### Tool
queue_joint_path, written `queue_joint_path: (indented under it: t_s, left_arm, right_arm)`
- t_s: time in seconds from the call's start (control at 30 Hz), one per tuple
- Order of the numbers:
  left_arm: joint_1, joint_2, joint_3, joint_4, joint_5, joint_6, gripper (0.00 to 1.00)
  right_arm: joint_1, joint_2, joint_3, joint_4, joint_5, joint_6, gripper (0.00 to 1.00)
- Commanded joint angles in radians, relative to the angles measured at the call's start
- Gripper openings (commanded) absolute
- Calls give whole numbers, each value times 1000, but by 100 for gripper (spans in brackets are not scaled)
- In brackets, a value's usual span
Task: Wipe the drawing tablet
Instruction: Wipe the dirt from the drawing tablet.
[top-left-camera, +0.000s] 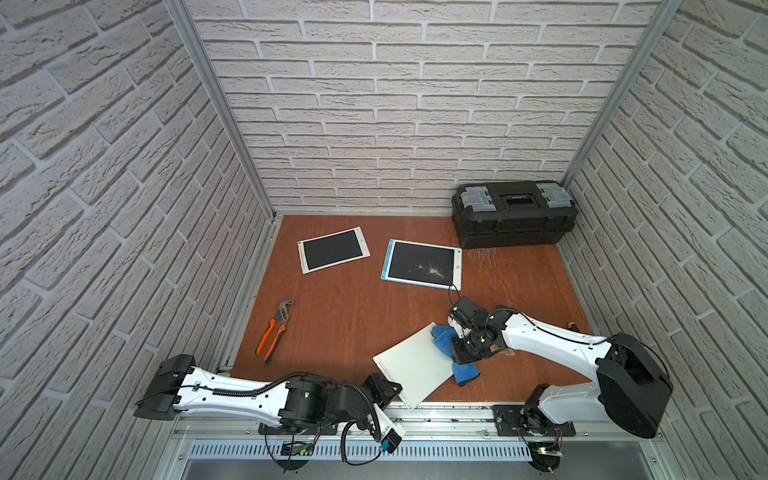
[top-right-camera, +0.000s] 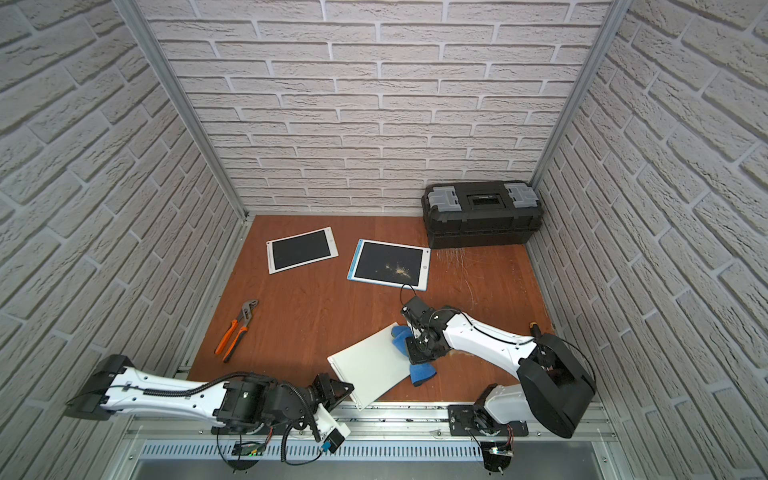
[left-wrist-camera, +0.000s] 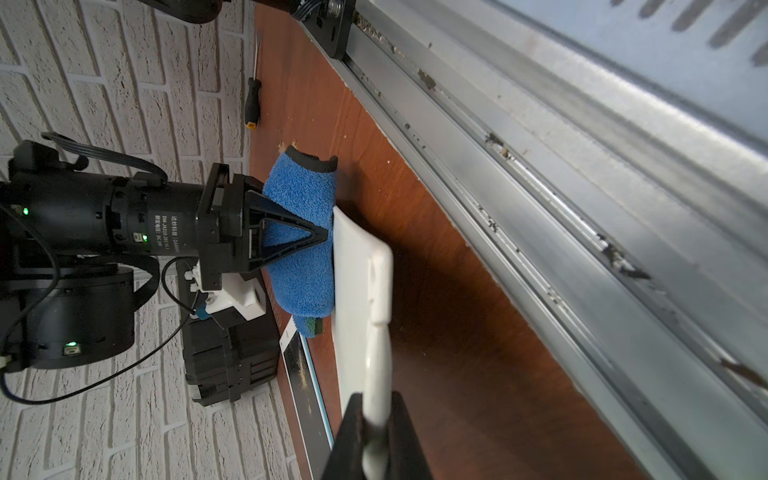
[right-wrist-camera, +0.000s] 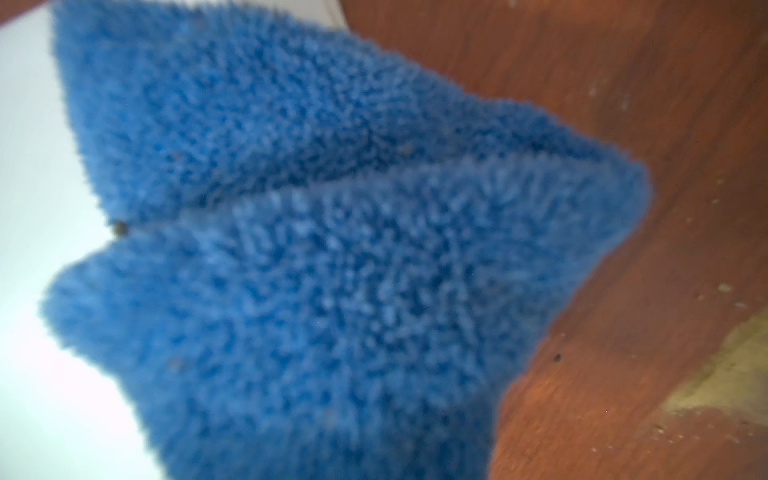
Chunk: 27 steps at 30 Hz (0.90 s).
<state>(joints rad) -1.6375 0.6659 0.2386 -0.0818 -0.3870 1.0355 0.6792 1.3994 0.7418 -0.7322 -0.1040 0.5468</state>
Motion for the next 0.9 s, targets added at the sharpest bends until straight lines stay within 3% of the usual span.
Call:
queue_joint_path:
  t_s: [0.0,0.17,0.33,0.43,0.63,0.8,0.87]
  left_arm:
    - [4,-8,27,39,-16,24,0]
    - [3,-5,28,36,-17,21,0]
    - [3,-3,31,32,-19,20,0]
    - [4,-2,30,31,-19,20,0]
    - [5,3,28,37,-20,20,0]
    - [4,5,27,37,-21,21,0]
    - [4,5,28,36,-20,21,0]
  right_arm:
    - [-23,70,3,-69,187,38,2]
    - [-59,143,64,-236,453,180,2]
    - [-58,53,106,-318,554,269,3]
    - [-54,-29,105,-262,466,220,3]
    - [-10,-120,39,-59,145,102,3]
    - [-16,2,2,-20,127,102,3]
    - [-31,66,7,-41,182,124,2]
